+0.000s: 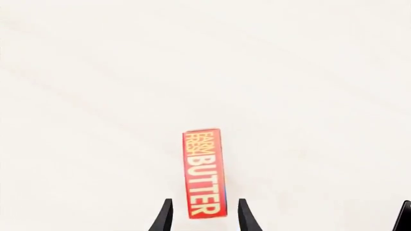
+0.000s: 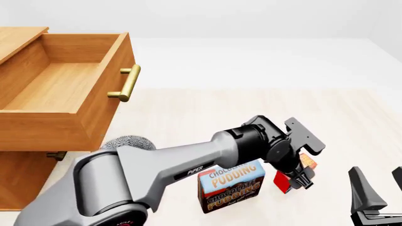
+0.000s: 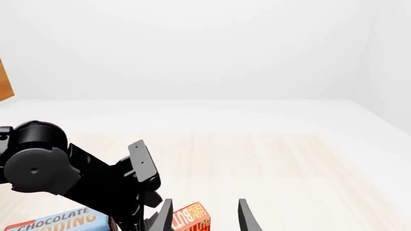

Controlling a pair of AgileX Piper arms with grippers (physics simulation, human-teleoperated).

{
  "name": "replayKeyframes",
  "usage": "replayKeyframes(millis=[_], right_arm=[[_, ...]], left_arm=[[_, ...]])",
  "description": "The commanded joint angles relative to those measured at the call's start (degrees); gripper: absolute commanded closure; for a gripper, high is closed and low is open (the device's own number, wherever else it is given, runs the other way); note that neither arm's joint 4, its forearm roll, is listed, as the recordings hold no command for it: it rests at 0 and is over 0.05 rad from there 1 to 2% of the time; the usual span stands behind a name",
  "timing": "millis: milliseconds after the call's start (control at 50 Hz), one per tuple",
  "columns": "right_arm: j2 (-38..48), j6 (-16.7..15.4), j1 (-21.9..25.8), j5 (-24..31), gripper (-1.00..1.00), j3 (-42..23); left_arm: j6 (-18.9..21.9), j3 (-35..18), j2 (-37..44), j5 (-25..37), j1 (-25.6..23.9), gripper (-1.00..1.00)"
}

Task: Put the butter at the back in the top drawer of the cabinet and close it.

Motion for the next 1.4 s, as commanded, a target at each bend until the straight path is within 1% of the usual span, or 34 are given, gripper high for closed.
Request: replayKeyframes(millis=[20,320,760,1060,1400], right_arm=[[0.00,0.00,0.00,0.00,-1.00,0.00],[0.00,0.00,0.00,0.00,-1.00,0.00],[0.00,0.00,0.00,0.00,-1.00,0.00],[0.00,0.00,0.00,0.00,-1.00,0.00],[0.00,0.00,0.00,0.00,-1.00,0.00]], left_arm=[[0.05,0.83,-0.29,-0.52,0.35,-1.00],[-1.03,-1.52,1.42,0.65,-0.52,-1.00],[-0.90,-1.90,1.70,0.61,0.40,-1.00],[-1.71,-3.99,2.99,1.37,0.40,-1.00],[-2.29,-4.29,3.67,1.29,0.50,-1.00]])
